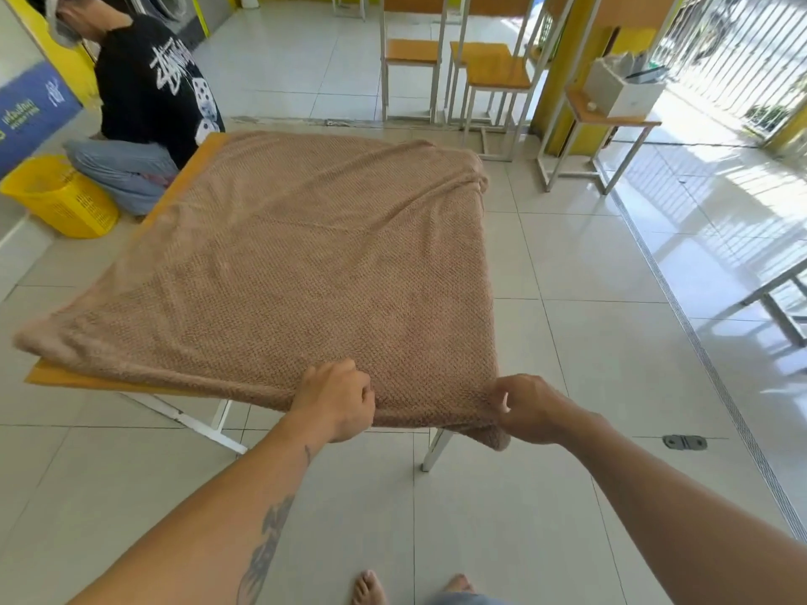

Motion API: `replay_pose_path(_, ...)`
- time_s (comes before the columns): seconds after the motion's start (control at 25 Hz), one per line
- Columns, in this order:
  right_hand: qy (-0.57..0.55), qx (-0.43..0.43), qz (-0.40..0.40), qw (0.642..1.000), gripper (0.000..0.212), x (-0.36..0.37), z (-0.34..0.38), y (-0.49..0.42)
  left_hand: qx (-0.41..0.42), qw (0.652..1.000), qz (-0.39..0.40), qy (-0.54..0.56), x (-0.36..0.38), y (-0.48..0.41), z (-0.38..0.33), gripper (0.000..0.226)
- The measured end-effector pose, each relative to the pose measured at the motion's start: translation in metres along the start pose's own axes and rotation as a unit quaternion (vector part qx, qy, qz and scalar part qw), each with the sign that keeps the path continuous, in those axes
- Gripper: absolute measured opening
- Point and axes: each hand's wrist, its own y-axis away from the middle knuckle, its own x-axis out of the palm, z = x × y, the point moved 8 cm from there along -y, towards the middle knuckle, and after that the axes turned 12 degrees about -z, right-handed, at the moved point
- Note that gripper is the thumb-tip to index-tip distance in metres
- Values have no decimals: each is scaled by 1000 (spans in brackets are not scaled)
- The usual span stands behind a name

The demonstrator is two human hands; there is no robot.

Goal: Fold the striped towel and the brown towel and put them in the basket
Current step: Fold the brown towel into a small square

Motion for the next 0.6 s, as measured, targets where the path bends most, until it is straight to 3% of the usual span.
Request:
replay_pose_path(0.28, -94, -35, -54, 993, 28, -68, 19, -35, -15, 989, -50, 140, -69, -72, -54, 20)
replay_pose_path(0.6, -133, -75, -60, 986, 33, -175, -72, -123, -93, 969, -102, 205, -109, -194, -139, 22)
